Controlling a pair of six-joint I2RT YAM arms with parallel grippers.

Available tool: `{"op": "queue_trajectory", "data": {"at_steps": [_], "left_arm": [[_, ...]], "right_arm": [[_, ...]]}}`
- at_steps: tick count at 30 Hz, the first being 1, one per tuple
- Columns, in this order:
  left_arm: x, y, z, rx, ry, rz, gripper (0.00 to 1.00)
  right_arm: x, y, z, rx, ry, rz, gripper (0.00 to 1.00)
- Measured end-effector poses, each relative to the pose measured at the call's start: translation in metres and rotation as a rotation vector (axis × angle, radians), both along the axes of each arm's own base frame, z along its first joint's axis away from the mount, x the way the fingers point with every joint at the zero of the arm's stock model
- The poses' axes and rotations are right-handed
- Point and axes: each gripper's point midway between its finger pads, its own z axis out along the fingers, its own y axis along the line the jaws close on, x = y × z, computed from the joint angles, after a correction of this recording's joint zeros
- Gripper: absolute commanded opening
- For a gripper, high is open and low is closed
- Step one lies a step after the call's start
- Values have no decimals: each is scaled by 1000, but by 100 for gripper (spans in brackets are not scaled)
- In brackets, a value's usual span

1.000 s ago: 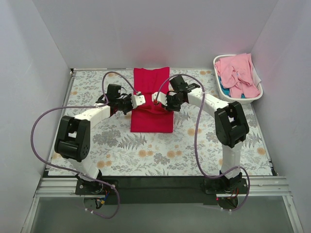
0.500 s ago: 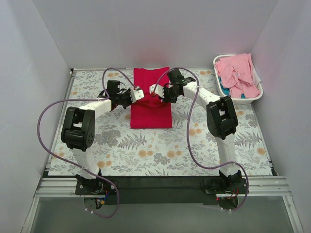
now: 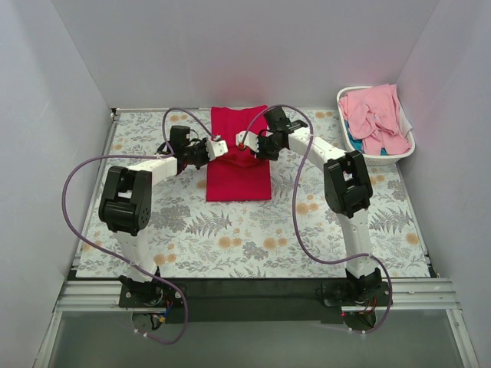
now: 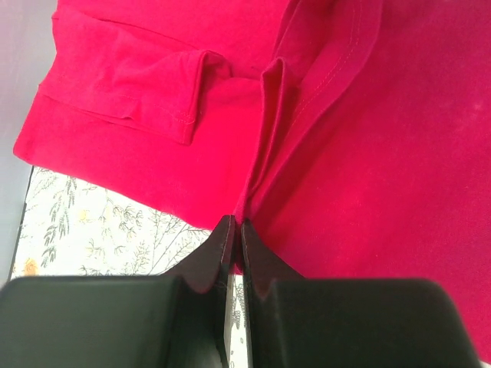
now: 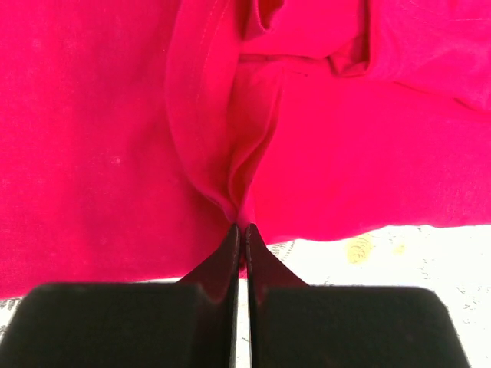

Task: Fold and stack the t-shirts
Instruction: Fold the tshirt

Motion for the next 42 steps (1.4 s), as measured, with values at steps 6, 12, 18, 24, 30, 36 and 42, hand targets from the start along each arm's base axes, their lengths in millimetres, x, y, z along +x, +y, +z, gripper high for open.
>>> {"op": "queue_trajectory", "data": {"at_steps": [6, 12, 18, 24, 30, 36, 42], "left_arm": [[8, 2, -4, -3, -11, 33, 39], [15, 16, 4, -66, 42, 130, 43], [-2, 31, 54, -148, 34, 183, 38], [-68, 23, 75, -185, 58, 106, 37], [-140, 8, 8, -96, 191, 3, 39], [-191, -7, -44, 1, 265, -74, 41], [-189, -5, -51, 29, 205, -67, 41]], "right_arm": [[7, -2, 5, -1, -13, -29, 59], [17, -4, 19, -3, -57, -61, 60], [5, -9, 62, 51, -77, -108, 46], [-56, -22, 85, 102, -5, -112, 41], [-129, -17, 26, 14, 150, -44, 43], [-173, -20, -20, -78, 216, 9, 45], [-153, -15, -23, -65, 137, -12, 45]]}}
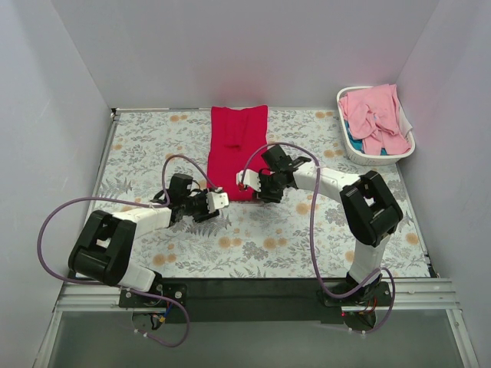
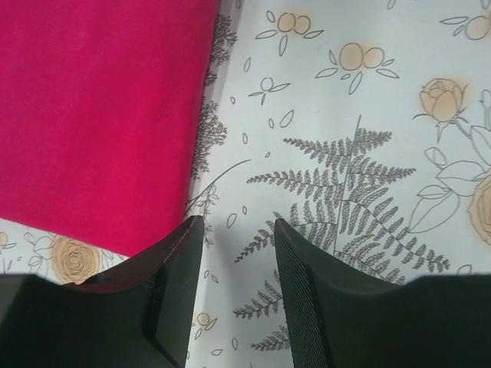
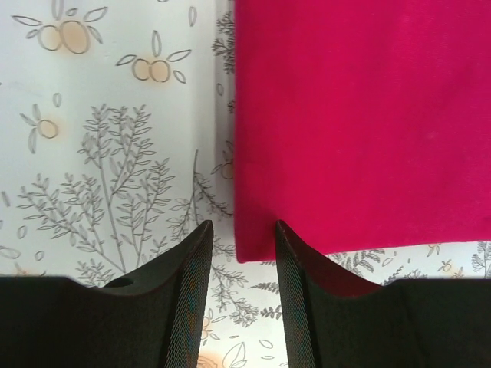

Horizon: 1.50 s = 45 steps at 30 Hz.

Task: Fold and stack the t-shirts
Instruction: Fold the tshirt

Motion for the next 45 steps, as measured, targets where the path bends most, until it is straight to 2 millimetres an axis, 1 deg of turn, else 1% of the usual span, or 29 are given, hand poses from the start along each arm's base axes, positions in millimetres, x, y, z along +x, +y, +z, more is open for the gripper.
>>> {"op": "queue_trajectory", "data": {"at_steps": [3, 6, 8, 9, 11, 12, 13, 15, 16, 17, 21, 22, 25, 28, 30, 32, 35, 39, 42, 45], "left_arm": [[5, 1, 2, 1, -34, 7, 41], [13, 0, 7, -2, -72, 20, 42], [20, 1, 8, 0, -92, 34, 43], [23, 2, 6, 3, -98, 41, 42], [27, 2, 0, 8, -101, 43, 42], [31, 2, 1, 7, -107, 45, 41], [36, 1, 1, 9, -114, 45, 40], [44, 0, 0, 11, -122, 45, 36], [48, -1, 0, 12, -127, 44, 28], [50, -1, -1, 12, -126, 43, 23], [50, -1, -4, 22, -114, 36, 3], [49, -1, -5, 25, -109, 32, 0], [45, 0, -3, 32, -86, 28, 0], [30, 2, 3, 36, -39, 15, 0], [16, 2, 13, 26, -10, -5, 0], [4, 1, 24, 13, 14, -27, 0], [-21, -1, 35, -1, 65, -65, 0], [-62, -4, 50, -23, 142, -125, 0], [-97, -4, 65, -56, 211, -175, 0], [-132, -3, 80, -86, 301, -229, 0]], "right_arm": [[5, 0, -3, 0, -21, -7, 44], [4, -2, -10, -6, -22, -9, 44], [3, -2, -16, -10, -24, -5, 43], [5, -2, -16, -7, -34, -8, 43], [8, 0, -16, 0, -47, -9, 36], [9, 0, -16, 3, -52, -10, 31], [10, 1, -16, 4, -57, -11, 23], [13, 1, -17, 4, -70, -12, 14], [15, 2, -18, 5, -75, -14, 5], [16, 2, -18, 5, -81, -13, 1], [17, 2, -17, 6, -88, -21, 1], [17, 2, -17, 6, -88, -22, 1], [16, 2, -16, 8, -79, -26, 1], [5, 0, -14, 10, -33, -30, 1], [-6, -3, -10, 10, 10, -30, 1], [-19, -4, -1, 20, 46, -29, 1], [-37, -8, 20, 51, 81, -24, 1], [-78, -14, 46, 91, 129, 13, 1], [-117, -18, 57, 106, 182, 64, 1], [-153, -21, 68, 114, 226, 120, 1]]}}
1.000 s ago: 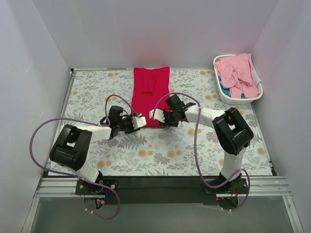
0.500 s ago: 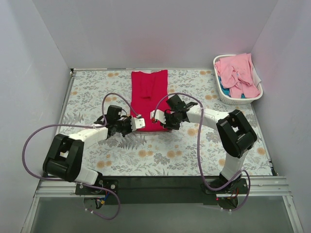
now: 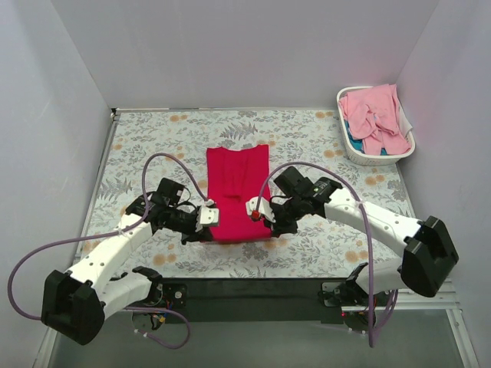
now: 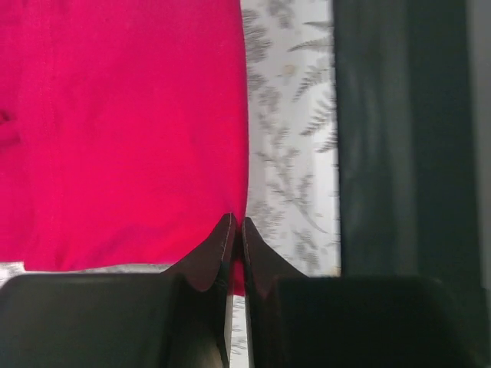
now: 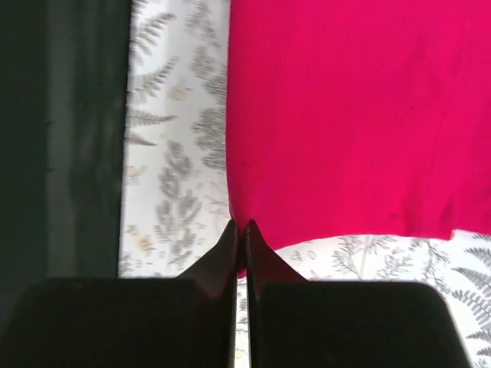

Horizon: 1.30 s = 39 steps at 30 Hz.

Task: Fold and stack the t-shirts
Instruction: Fold the tshirt

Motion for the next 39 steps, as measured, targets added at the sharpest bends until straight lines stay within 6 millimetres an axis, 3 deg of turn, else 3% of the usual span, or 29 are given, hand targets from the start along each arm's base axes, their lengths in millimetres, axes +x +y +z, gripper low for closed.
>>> {"op": "queue_trajectory", "data": {"at_steps": [2, 5, 9, 13, 16, 18, 21, 24, 26, 29, 33, 36, 39], "left_arm": [[-16, 1, 9, -12, 49, -23, 0], [-31, 4, 18, -13, 109, -25, 0], [-13, 1, 38, -8, 145, 26, 0], [65, 3, 63, -47, 140, 156, 0], [129, 7, 61, -63, 118, 223, 0], [165, 8, 48, -59, 108, 252, 0], [204, 6, 17, -31, 119, 282, 0], [237, 6, -19, -2, 134, 318, 0], [248, 7, -45, 20, 151, 337, 0], [251, 8, -70, 43, 184, 358, 1], [239, 9, -76, 49, 190, 359, 1], [204, 10, -76, 62, 218, 338, 0], [151, 8, -72, 74, 255, 302, 0]], "right_arm": [[-16, 0, 10, 19, 15, 28, 1], [-25, 0, 21, 37, 28, 34, 1], [-5, 0, 30, 35, 36, -2, 1], [50, 7, 43, 47, 14, -62, 1], [97, 14, 45, 57, -19, -86, 1], [126, 19, 39, 53, -29, -95, 1], [169, 25, 17, 32, -29, -106, 1], [201, 24, -20, -12, -5, -117, 1], [214, 23, -49, -43, 22, -126, 1], [217, 21, -81, -63, 77, -128, 1], [214, 20, -80, -57, 71, -129, 1], [192, 18, -80, -44, 83, -122, 1], [142, 13, -80, -49, 150, -110, 1]]}}
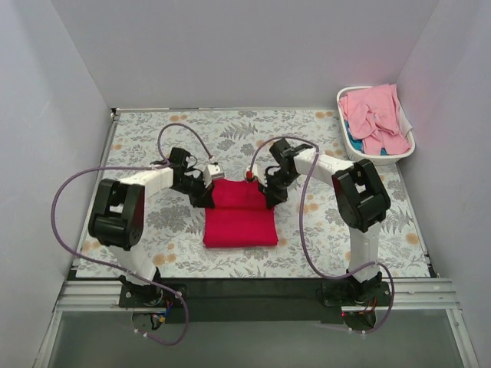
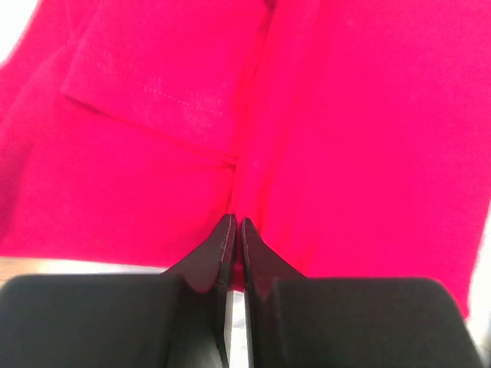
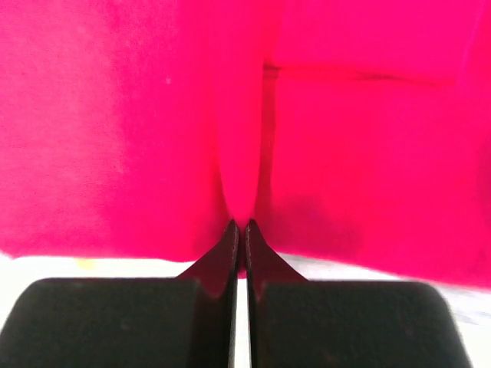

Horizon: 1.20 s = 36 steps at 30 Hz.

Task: Fold and stack the t-shirts
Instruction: Fold the tshirt

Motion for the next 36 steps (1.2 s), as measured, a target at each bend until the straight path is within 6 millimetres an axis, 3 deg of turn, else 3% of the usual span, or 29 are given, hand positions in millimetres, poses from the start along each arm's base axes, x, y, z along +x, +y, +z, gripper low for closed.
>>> {"op": "queue_trajectory", "data": {"at_steps": [3, 4, 6, 7, 8, 9, 10, 12, 16, 19, 21, 25, 30, 36], "left_arm": [[-52, -4, 11, -6, 22, -47, 1], [-66, -4, 14, -10, 22, -60, 2], [-90, -4, 19, -16, 22, -84, 7], [-99, -5, 21, -20, 21, -94, 13], [-106, -4, 23, -19, 21, -100, 27], [-111, -3, 25, -19, 19, -101, 32], [-115, -2, 28, -19, 18, -99, 41], [-116, -4, 35, -29, 0, -96, 47], [-113, -12, 50, -47, -35, -105, 45], [-107, -29, 61, -68, -76, -136, 44], [-101, -40, 66, -86, -103, -152, 44], [-92, -57, 61, -90, -137, -172, 44], [-84, -72, 54, -87, -184, -201, 45], [-89, -85, 38, -73, -204, -250, 45]], "right_arm": [[-56, -6, 1, -14, 105, 1, 1], [-72, -7, 3, -14, 141, -4, 7], [-98, -11, 7, -9, 206, -27, 24], [-106, -13, 11, -8, 232, -47, 41], [-111, -15, 16, -8, 252, -72, 49], [-112, -16, 20, -4, 261, -93, 55], [-112, -16, 26, 4, 270, -115, 56], [-107, -14, 37, 24, 279, -157, 56], [-77, 5, 72, 101, 279, -235, 37], [-49, 30, 98, 186, 283, -267, 31], [-37, 45, 104, 224, 317, -277, 29], [-32, 63, 82, 220, 459, -311, 25], [-46, 74, 44, 148, 624, -346, 25], [-55, 83, 24, 116, 704, -357, 23]]}}
